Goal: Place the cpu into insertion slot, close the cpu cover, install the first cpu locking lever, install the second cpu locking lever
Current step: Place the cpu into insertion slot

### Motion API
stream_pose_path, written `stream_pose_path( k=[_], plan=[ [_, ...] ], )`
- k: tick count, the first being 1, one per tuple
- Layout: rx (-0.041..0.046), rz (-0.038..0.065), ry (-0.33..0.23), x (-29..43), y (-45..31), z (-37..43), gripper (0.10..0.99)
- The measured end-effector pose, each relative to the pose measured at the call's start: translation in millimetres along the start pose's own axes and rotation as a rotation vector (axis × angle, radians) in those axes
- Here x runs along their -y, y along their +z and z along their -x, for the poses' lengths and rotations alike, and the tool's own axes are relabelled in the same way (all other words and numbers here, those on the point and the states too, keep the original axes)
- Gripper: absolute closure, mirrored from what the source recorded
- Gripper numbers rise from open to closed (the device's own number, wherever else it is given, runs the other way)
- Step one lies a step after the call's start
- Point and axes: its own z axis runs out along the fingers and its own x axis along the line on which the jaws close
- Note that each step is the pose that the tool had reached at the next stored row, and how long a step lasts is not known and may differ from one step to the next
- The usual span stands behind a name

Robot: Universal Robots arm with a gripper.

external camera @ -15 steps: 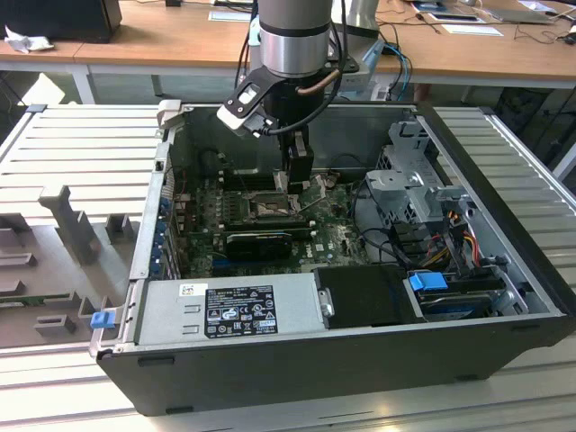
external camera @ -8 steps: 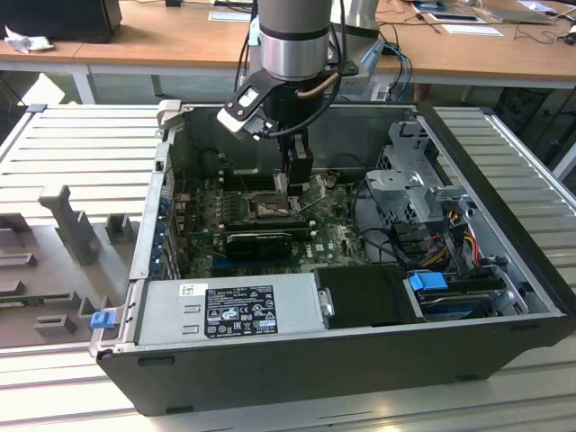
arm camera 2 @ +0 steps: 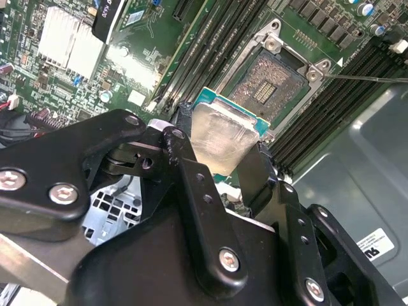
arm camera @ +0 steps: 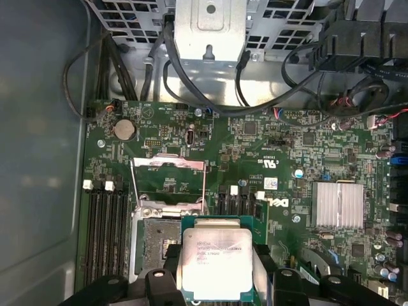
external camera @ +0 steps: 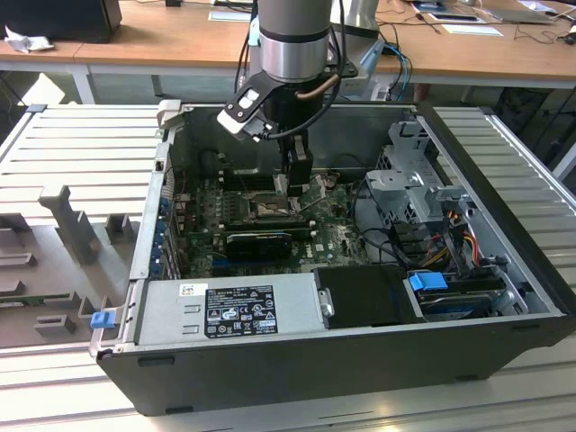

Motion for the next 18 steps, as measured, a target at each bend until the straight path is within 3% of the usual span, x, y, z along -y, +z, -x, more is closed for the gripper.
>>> stream_pose_path(
  k=[7,18],
  plan=[
    [0.0033,0.0,0.047,0.7,8.6,-0.1,0.561],
    [0.0037,0.0,0.05,1.1,14.0,-0.1,0.561]
  ],
)
